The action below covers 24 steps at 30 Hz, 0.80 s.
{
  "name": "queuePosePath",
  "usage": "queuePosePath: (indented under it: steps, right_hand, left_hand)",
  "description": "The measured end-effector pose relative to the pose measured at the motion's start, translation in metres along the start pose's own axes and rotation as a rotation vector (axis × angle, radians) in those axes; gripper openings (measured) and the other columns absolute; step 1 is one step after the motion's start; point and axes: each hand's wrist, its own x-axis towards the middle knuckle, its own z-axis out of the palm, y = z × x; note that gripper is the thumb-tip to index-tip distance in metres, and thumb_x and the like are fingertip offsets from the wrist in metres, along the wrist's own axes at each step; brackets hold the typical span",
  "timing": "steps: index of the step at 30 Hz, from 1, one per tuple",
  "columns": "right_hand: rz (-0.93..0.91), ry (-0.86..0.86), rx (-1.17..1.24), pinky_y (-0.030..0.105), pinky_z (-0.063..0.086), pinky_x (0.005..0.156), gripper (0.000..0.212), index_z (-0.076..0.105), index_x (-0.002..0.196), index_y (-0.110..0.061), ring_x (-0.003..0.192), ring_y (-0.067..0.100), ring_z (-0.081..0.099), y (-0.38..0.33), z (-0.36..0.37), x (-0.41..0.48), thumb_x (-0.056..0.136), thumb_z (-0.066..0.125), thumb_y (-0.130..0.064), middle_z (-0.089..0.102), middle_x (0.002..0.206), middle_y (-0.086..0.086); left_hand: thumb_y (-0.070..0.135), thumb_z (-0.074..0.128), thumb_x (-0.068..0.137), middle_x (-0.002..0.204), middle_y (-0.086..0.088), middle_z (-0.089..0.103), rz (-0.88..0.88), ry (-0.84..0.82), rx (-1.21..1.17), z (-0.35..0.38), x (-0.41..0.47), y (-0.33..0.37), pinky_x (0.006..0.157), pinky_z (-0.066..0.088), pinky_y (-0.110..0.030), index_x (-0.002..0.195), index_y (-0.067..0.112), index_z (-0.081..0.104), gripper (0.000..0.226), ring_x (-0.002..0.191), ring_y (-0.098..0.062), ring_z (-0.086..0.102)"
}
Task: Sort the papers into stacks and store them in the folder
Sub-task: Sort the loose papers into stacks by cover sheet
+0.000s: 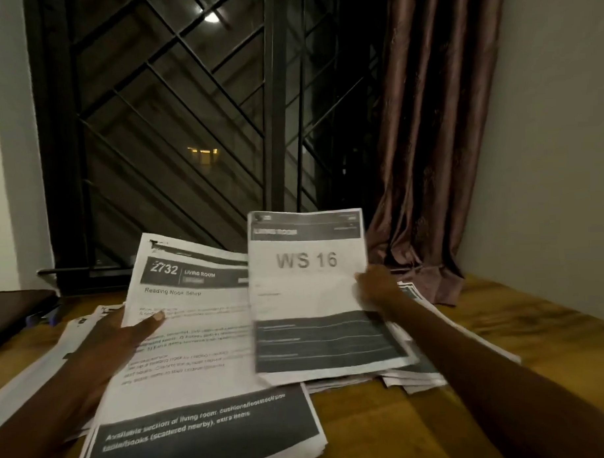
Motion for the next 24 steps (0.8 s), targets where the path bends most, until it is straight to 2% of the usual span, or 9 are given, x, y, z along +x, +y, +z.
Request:
queuePosePath:
  steps: [1, 2, 4, 5, 9, 13, 16, 19, 24]
  right_hand:
    - [-0.153, 0.075, -0.284, 0.021, 0.051, 0.054, 0.023, 0.069, 0.060, -0.004, 0.058, 0.022, 0.068, 0.019, -0.021, 0.010, 0.067, 0.083, -0.021, 0.066, 0.062, 0.015]
    - [-0.184, 0.174, -0.375, 0.019, 0.048, 0.046, 0.033, 0.066, 0.052, -0.005, 0.050, 0.021, 0.066, 0.026, -0.036, 0.008, 0.073, 0.080, -0.025, 0.063, 0.054, 0.012]
    - [0.167, 0.092, -0.253, 0.023, 0.050, 0.075, 0.036, 0.068, 0.092, 0.002, 0.092, 0.026, 0.068, 0.017, -0.057, -0.015, 0.100, 0.045, -0.025, 0.067, 0.097, 0.018]
    - [0.136, 0.246, -0.294, 0.026, 0.043, 0.092, 0.034, 0.058, 0.117, 0.003, 0.115, 0.027, 0.058, 0.035, -0.066, -0.015, 0.102, 0.039, -0.022, 0.059, 0.122, 0.017]
    - [0.350, 0.208, -0.652, 0.045, 0.029, 0.113, 0.066, 0.024, 0.147, -0.007, 0.137, 0.034, 0.031, 0.075, -0.064, -0.008, 0.094, 0.052, -0.035, 0.029, 0.151, 0.017]
    - [0.215, 0.203, -0.530, 0.050, 0.028, 0.110, 0.071, 0.030, 0.145, -0.016, 0.135, 0.036, 0.034, 0.067, -0.022, -0.006, 0.090, 0.044, -0.060, 0.034, 0.149, 0.015]
    - [0.246, 0.099, -0.510, 0.052, 0.019, 0.111, 0.072, 0.030, 0.145, -0.020, 0.137, 0.033, 0.033, 0.071, 0.005, -0.006, 0.091, 0.030, -0.068, 0.034, 0.151, 0.012]
    - [0.224, 0.108, -0.649, 0.052, 0.023, 0.111, 0.069, 0.035, 0.140, -0.022, 0.134, 0.028, 0.037, 0.089, 0.003, -0.007, 0.090, 0.027, -0.069, 0.038, 0.148, 0.007]
    - [0.097, 0.227, -0.563, 0.043, 0.037, 0.102, 0.060, 0.046, 0.131, -0.010, 0.122, 0.032, 0.049, 0.076, -0.009, -0.009, 0.092, 0.043, -0.056, 0.051, 0.136, 0.018]
  left_hand:
    - [0.039, 0.075, 0.078, 0.100, -0.016, 0.073, -0.012, 0.016, 0.020, -0.003, 0.002, -0.003, 0.080, 0.059, -0.052, 0.109, 0.020, 0.065, 0.038, 0.082, -0.031, 0.075]
    - [0.042, 0.075, 0.075, 0.098, -0.016, 0.075, -0.035, 0.032, 0.029, -0.006, 0.005, -0.006, 0.082, 0.056, -0.058, 0.110, 0.021, 0.065, 0.042, 0.082, -0.037, 0.074]
    - [0.043, 0.075, 0.074, 0.096, -0.015, 0.075, -0.040, 0.032, 0.070, -0.009, 0.006, -0.007, 0.083, 0.053, -0.063, 0.111, 0.020, 0.065, 0.045, 0.082, -0.042, 0.072]
    - [0.042, 0.075, 0.074, 0.096, -0.015, 0.076, -0.040, 0.043, 0.074, -0.012, 0.011, -0.011, 0.083, 0.053, -0.064, 0.111, 0.018, 0.066, 0.045, 0.082, -0.042, 0.072]
    - [0.039, 0.077, 0.073, 0.093, -0.015, 0.076, -0.007, 0.052, 0.108, -0.011, 0.011, -0.008, 0.081, 0.054, -0.062, 0.111, 0.013, 0.065, 0.048, 0.080, -0.041, 0.073]
    - [0.025, 0.071, 0.085, 0.089, -0.013, 0.075, 0.032, 0.106, 0.102, -0.002, 0.008, -0.005, 0.068, 0.057, -0.043, 0.101, 0.015, 0.065, 0.020, 0.075, -0.035, 0.072]
    - [0.024, 0.073, 0.083, 0.094, -0.012, 0.075, 0.017, 0.104, 0.048, -0.002, 0.010, -0.007, 0.077, 0.057, -0.049, 0.104, 0.016, 0.065, 0.023, 0.081, -0.034, 0.073]
    - [0.018, 0.069, 0.088, 0.092, -0.008, 0.075, 0.033, 0.148, 0.032, -0.002, 0.008, -0.010, 0.067, 0.054, -0.036, 0.103, 0.014, 0.066, 0.016, 0.078, -0.028, 0.072]
    - [0.023, 0.072, 0.084, 0.098, -0.014, 0.074, 0.018, 0.134, -0.060, -0.006, 0.005, -0.006, 0.074, 0.058, -0.043, 0.105, 0.013, 0.066, 0.024, 0.082, -0.031, 0.073]
